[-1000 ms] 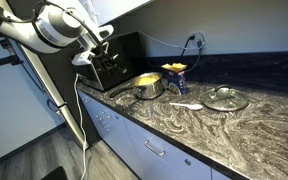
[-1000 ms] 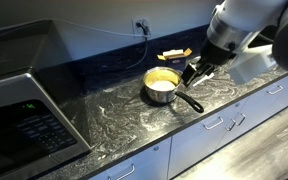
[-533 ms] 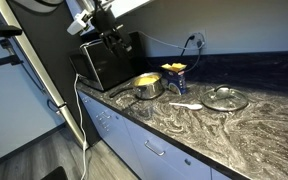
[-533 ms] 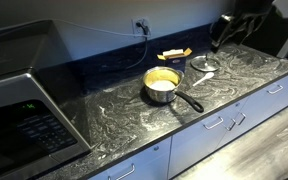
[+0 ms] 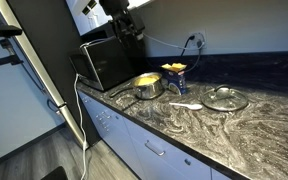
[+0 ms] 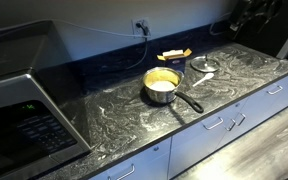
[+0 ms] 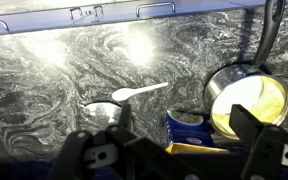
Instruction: Move the pot to the left
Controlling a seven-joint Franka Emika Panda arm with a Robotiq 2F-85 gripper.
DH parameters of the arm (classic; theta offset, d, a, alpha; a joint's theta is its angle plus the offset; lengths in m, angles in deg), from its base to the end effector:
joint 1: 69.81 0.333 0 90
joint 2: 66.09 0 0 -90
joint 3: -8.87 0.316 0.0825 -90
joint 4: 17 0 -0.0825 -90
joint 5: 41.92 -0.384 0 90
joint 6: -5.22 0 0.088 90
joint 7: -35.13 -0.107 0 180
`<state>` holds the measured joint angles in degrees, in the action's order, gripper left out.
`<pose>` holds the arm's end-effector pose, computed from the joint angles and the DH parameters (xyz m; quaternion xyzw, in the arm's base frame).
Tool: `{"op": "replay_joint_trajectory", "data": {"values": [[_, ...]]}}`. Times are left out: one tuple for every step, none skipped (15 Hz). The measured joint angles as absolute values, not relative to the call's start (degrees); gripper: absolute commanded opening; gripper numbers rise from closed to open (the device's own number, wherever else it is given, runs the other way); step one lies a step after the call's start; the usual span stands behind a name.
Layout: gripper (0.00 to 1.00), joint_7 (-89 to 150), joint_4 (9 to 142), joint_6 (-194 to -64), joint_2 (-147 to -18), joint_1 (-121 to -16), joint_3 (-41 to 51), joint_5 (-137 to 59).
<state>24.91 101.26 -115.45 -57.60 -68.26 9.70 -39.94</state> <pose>0.5305 0.0207 0.5171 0.9935 -0.0607 0.0962 0.0062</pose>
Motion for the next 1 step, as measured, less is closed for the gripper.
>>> {"op": "replay_joint_trajectory", "data": {"values": [[1.0,24.9,101.3,-115.4,-57.7,-68.2,9.7,-39.9]]}}
